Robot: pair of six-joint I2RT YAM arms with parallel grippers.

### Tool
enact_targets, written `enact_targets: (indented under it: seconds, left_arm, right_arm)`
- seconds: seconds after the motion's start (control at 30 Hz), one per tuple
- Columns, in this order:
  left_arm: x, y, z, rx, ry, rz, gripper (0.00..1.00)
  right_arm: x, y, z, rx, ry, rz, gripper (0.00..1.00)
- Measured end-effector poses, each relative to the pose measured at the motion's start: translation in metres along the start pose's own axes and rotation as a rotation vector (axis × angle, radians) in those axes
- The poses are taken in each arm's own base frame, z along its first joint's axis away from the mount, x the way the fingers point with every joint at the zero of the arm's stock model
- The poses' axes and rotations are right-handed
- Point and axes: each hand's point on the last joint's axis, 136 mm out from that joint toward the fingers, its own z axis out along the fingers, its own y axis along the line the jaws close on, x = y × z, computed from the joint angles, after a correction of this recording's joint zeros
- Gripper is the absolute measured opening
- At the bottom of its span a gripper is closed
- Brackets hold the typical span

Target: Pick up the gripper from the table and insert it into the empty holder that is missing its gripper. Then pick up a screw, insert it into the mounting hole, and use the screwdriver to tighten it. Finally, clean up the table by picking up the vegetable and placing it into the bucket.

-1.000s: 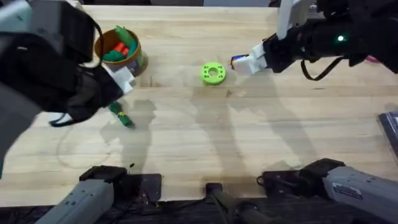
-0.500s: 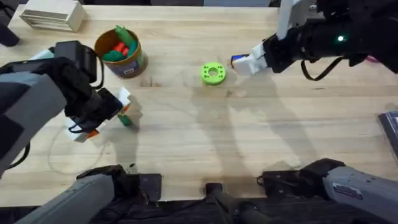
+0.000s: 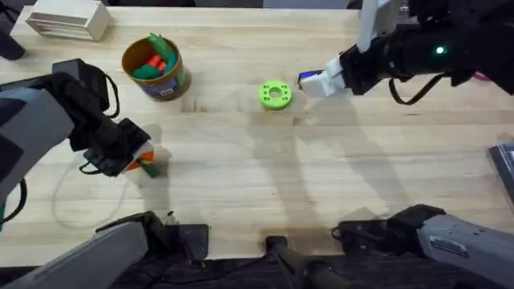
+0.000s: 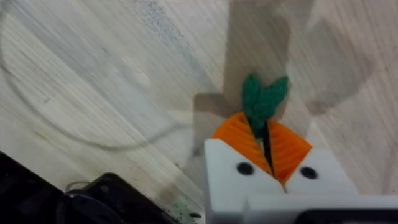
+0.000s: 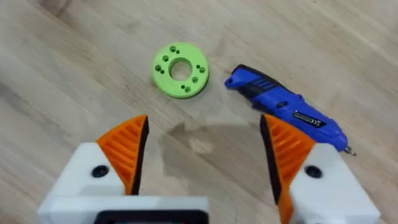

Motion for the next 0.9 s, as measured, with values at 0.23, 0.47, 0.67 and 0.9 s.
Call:
enact_targets:
  seconds: [0.23,0.47,0.67,0.9]
  left_arm:
    - [0.020,0.012,-0.038,-0.063,0.131,0.028,0.020]
    - [-0.018,-0.045,-0.122,0.174,-0.022,0.178,0.020]
    - [-0.064,-0.097,-0.166,0.385,-0.282,0.336,0.020]
    - [-0.086,-0.149,-0.169,0.526,-0.363,0.465,0.020]
  right_arm:
    - [0.000,0.000,0.000,0.000,0.000,0.000,0.970]
    - [-0.002,-0.001,0.000,0.002,-0.009,-0.001,0.970]
    - [-0.002,-0.001,0.000,0.002,-0.009,-0.001,0.971]
    - [-0.002,0.000,0.000,0.002,-0.008,-0.001,0.974]
